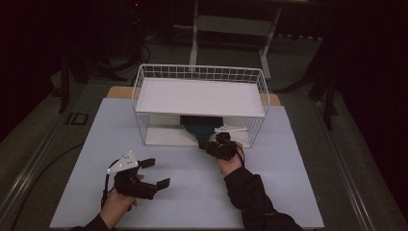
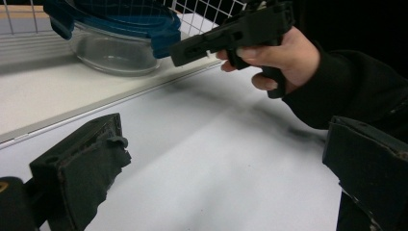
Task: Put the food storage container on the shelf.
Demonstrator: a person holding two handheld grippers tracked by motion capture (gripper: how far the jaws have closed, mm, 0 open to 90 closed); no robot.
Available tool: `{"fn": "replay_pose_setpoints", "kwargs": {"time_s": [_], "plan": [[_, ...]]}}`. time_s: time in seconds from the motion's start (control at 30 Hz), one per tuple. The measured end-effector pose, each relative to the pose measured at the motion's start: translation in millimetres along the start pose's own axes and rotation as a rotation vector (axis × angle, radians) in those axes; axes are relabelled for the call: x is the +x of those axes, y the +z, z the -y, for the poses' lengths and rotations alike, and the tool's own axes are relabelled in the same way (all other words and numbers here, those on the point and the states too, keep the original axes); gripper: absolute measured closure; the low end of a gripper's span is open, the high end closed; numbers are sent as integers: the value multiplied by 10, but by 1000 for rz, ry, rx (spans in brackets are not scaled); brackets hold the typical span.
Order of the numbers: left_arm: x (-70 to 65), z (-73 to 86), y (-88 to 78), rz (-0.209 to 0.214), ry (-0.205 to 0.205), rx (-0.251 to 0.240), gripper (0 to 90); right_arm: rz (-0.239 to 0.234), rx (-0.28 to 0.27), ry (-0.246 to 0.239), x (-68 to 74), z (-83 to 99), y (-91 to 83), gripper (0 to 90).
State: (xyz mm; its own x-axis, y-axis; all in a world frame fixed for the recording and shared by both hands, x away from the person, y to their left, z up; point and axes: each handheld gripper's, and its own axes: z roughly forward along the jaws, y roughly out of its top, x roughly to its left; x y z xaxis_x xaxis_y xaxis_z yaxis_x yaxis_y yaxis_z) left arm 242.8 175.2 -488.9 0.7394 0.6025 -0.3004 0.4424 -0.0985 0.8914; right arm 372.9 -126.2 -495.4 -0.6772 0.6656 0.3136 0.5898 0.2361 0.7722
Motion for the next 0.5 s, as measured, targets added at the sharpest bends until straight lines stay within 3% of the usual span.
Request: {"fn": "replay_pose_setpoints", "kwargs": {"time_s": [0.1, 0.23, 0.4, 0.5], "plan": [[-1, -3, 2, 1, 2, 0, 14, 19, -15, -15, 48, 36, -78, 576], [-4, 1, 10, 10, 5, 1, 14, 5, -58, -25, 84, 110, -186, 288], [-19, -1, 16, 20, 9, 0, 14, -79, -77, -24, 113, 181, -284, 151], [-29, -4, 9, 21, 14, -2, 14, -70, -77, -39, 137, 222, -343, 150]]}}
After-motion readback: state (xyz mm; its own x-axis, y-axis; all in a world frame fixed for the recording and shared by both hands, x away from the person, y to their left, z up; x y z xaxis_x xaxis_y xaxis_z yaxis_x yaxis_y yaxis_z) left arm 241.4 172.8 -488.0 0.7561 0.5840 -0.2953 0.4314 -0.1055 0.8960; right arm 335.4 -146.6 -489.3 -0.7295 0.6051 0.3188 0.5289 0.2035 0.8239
